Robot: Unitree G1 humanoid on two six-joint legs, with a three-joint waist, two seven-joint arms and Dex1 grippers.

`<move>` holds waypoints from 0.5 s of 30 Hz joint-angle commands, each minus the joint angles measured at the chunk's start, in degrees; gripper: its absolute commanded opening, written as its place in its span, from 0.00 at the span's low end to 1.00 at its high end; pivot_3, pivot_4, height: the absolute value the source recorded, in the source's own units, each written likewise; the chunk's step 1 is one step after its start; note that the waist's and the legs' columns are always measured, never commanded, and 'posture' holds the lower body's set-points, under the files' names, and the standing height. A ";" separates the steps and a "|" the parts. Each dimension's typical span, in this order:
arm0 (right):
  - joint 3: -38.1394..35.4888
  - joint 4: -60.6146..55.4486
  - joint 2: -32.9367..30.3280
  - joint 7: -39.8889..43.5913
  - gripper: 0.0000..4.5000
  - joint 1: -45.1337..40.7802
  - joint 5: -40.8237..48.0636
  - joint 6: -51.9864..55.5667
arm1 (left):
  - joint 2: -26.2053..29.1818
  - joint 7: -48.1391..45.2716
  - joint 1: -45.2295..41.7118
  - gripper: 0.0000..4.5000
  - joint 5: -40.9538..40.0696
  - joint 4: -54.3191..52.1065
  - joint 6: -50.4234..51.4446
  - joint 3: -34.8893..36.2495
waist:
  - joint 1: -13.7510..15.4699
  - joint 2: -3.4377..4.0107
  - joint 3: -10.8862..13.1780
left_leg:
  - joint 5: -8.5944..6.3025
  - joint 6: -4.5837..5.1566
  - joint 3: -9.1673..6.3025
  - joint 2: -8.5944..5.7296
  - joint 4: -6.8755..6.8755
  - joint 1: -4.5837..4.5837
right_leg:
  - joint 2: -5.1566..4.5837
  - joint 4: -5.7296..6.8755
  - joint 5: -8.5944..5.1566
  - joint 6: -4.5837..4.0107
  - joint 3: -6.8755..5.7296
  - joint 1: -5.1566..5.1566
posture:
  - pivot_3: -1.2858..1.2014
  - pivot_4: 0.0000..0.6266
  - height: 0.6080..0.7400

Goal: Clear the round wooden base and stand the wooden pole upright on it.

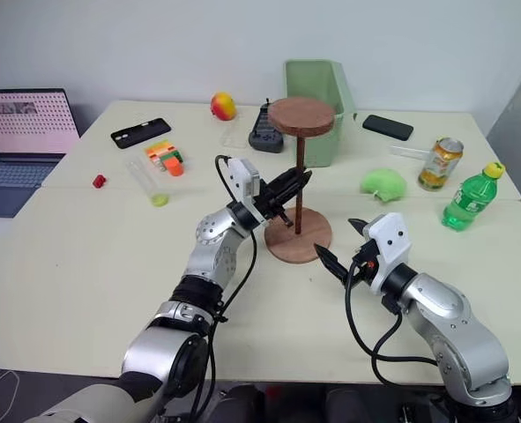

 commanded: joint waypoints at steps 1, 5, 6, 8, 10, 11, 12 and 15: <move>-1.31 -2.90 0.01 -0.15 1.00 -0.15 0.74 -0.57 | 0.47 1.13 2.43 0.06 0.74 2.58 1.73 0.49 | 0.00 0.00 0.00 | 0.00 0.00 0.00 0.00 0.00 0.00 | 0.00 0.00 0.00 0.00 0.00 0.00 | 0.52 0.24 1.00; -1.29 -3.28 -0.03 -0.21 1.00 0.11 0.84 -0.47 | 1.04 0.78 3.85 0.06 1.90 3.05 0.78 -0.08 | -0.01 0.00 -0.05 | 0.00 0.00 -0.01 0.00 -0.01 0.02 | 0.00 0.00 0.00 0.00 0.00 0.01 | 0.52 0.24 1.00; -1.26 -3.30 -0.05 -0.20 1.00 0.09 0.83 -0.44 | 1.33 0.99 4.08 0.06 2.55 3.36 0.72 -0.44 | 0.00 0.00 -0.11 | 0.00 0.00 -0.01 0.00 -0.02 0.02 | 0.00 0.00 0.00 0.00 0.00 0.01 | 0.52 0.24 1.00; -1.23 -3.38 -0.06 -0.21 1.00 0.10 0.81 -0.39 | 1.77 1.17 4.59 0.06 3.34 3.61 1.24 -1.05 | -0.02 0.00 -0.34 | 0.00 0.00 -0.02 0.00 -0.02 0.03 | 0.00 -0.01 0.00 0.00 0.00 0.02 | 0.52 0.24 1.00; -1.19 -3.30 -0.05 -0.23 1.00 -0.06 0.79 -0.34 | 2.30 1.51 5.15 0.06 4.10 3.72 1.92 -1.69 | -0.03 -0.01 -0.55 | 0.00 0.01 -0.01 0.00 -0.05 0.10 | 0.00 -0.03 0.00 0.01 0.01 0.08 | 0.52 0.24 1.00; -1.18 -3.32 -0.04 -0.24 1.00 -0.05 0.79 -0.34 | 2.47 1.67 5.41 0.06 4.30 3.65 2.20 -1.91 | -0.04 -0.02 -0.62 | 0.00 0.01 -0.03 0.00 -0.09 0.22 | 0.00 -0.09 -0.01 0.01 -0.01 0.23 | 0.52 0.24 1.00; -1.16 -3.30 -0.02 -0.24 1.00 -0.09 0.80 -0.33 | 2.79 1.80 5.69 0.06 4.69 3.63 2.36 -2.34 | -0.04 -0.02 -0.70 | -0.01 0.01 -0.04 0.00 -0.15 0.35 | 0.01 -0.13 -0.02 0.02 -0.02 0.35 | 0.52 0.24 1.00; -1.07 -3.35 0.05 -0.23 1.00 -0.08 0.84 -0.31 | 3.42 2.22 6.30 0.06 5.25 3.49 3.17 -3.31 | -0.10 -0.07 -1.18 | 0.00 0.02 0.04 -0.05 -0.75 1.12 | -0.01 -0.55 -0.03 0.04 0.07 1.02 | 0.52 0.24 1.00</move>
